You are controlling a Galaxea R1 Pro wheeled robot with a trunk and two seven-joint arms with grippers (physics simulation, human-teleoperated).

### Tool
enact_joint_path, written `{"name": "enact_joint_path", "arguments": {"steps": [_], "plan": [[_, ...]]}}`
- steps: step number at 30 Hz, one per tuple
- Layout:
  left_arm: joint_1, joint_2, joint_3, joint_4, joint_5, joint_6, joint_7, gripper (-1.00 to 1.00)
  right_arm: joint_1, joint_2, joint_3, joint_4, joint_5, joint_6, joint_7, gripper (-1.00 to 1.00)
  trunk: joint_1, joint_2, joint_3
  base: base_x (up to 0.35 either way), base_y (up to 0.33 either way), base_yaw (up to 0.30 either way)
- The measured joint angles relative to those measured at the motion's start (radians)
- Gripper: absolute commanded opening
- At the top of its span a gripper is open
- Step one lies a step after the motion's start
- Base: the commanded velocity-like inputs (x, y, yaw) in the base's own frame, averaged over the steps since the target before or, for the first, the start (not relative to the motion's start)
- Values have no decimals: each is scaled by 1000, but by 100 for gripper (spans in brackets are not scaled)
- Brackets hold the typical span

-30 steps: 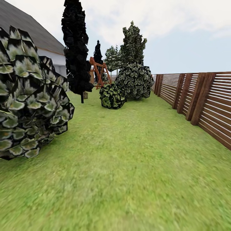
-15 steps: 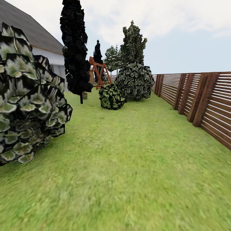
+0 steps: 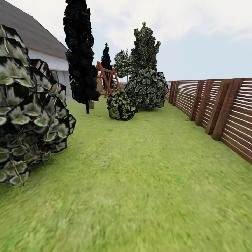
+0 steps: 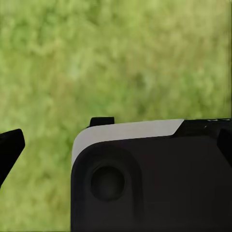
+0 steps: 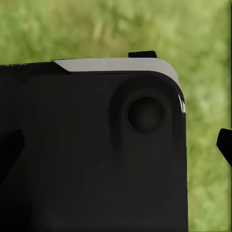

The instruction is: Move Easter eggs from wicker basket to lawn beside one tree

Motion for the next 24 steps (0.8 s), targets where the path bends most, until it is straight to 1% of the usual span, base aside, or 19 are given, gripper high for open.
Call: {"name": "enact_joint_path", "arguments": {"steps": [24], "plan": [[0, 0, 0, 0, 0, 0, 0, 100, 0, 0, 2, -1, 1, 0, 0, 100, 0, 0, 0, 269, -75, 0]]}}
